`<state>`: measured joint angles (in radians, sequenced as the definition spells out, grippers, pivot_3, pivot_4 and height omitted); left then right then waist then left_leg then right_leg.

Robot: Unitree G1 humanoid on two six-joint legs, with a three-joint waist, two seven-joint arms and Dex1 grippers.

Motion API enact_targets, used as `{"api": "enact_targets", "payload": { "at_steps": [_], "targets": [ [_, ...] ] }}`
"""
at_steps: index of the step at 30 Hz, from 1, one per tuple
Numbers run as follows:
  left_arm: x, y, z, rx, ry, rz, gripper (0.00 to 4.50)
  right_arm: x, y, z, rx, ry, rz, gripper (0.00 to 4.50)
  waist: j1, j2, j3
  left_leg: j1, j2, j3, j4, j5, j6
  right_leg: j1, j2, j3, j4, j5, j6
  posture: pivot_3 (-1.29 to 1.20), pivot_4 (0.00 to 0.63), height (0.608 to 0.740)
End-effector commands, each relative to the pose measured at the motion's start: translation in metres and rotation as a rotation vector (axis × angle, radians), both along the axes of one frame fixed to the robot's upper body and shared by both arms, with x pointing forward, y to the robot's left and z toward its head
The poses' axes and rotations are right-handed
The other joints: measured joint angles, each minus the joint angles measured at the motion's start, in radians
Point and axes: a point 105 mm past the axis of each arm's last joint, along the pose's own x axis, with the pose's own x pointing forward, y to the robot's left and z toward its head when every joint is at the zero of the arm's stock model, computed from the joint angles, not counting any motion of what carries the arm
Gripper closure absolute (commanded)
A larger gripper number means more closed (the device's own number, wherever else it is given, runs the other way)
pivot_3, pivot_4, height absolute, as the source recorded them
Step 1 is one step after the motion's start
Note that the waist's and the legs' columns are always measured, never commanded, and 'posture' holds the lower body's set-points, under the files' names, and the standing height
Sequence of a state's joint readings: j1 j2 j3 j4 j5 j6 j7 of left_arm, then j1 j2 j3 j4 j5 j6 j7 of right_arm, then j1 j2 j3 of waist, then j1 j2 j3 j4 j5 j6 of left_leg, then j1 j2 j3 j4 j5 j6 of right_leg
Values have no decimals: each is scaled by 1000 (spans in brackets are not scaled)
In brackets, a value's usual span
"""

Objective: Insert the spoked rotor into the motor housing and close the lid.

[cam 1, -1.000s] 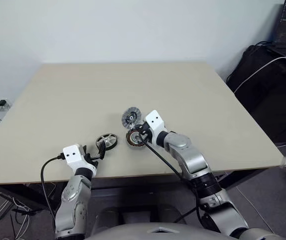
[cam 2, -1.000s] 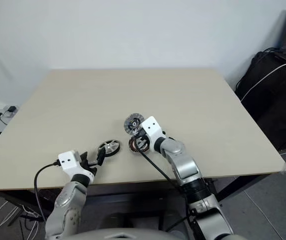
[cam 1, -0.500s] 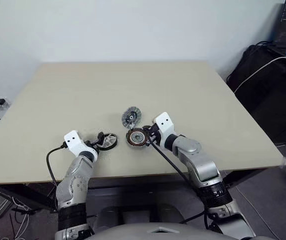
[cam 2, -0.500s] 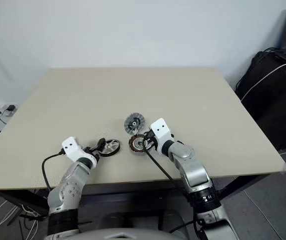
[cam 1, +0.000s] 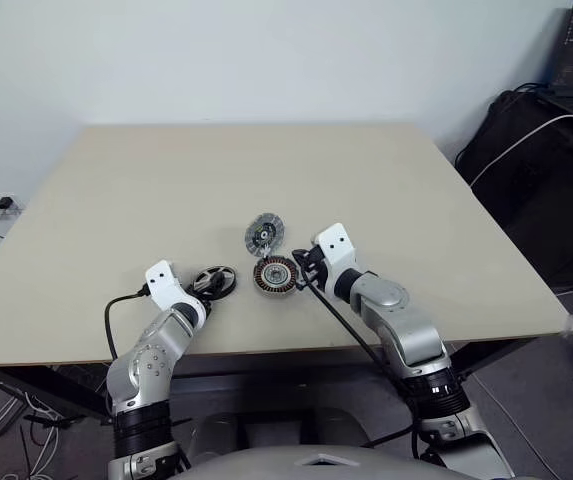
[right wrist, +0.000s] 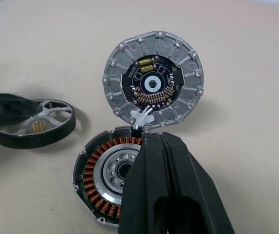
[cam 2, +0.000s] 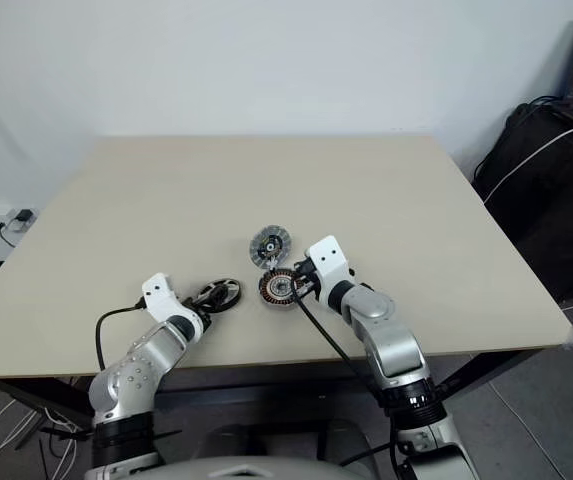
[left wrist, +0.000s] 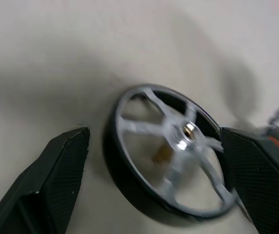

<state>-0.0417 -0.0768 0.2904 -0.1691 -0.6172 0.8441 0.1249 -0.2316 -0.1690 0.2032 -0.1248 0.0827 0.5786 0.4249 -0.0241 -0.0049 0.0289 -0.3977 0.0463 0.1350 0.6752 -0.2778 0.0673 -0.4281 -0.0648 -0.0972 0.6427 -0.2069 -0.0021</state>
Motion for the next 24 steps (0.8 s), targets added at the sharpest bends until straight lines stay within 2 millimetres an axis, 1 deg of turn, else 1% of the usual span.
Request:
{"api": "enact_targets", "payload": {
  "at_steps": [1,5,11,14,23,24],
  "targets": [
    [4,-29,22,-151,-68,-31,0,4,0,15,17,-49,-5,4483,0,0,0,0,0,0,0,0,0,0,0,0,0,0,0,0,0,740],
    [7,-32,28,-253,-76,6,0,4,1,15,16,-48,-4,4483,0,0,0,0,0,0,0,0,0,0,0,0,0,0,0,0,0,740],
    [10,-31,26,-397,-63,95,0,5,-1,14,14,-46,-12,4483,0,0,0,0,0,-1,1,0,0,0,1,1,0,0,0,0,0,740],
    [10,-31,23,-424,-48,119,622,5,-2,13,13,-45,-20,4500,0,0,0,0,0,-1,2,0,-1,1,1,1,0,0,0,0,0,740],
    [6,-25,14,-432,-13,145,3606,5,-2,13,14,-42,-24,4500,0,0,0,-1,0,-1,4,0,0,2,2,0,1,0,0,0,0,740],
    [6,-25,14,-433,-12,146,3882,5,-2,13,14,-43,-24,4500,0,0,-1,-1,0,-1,4,0,-1,2,2,0,1,0,0,0,0,740]
  ]
}}
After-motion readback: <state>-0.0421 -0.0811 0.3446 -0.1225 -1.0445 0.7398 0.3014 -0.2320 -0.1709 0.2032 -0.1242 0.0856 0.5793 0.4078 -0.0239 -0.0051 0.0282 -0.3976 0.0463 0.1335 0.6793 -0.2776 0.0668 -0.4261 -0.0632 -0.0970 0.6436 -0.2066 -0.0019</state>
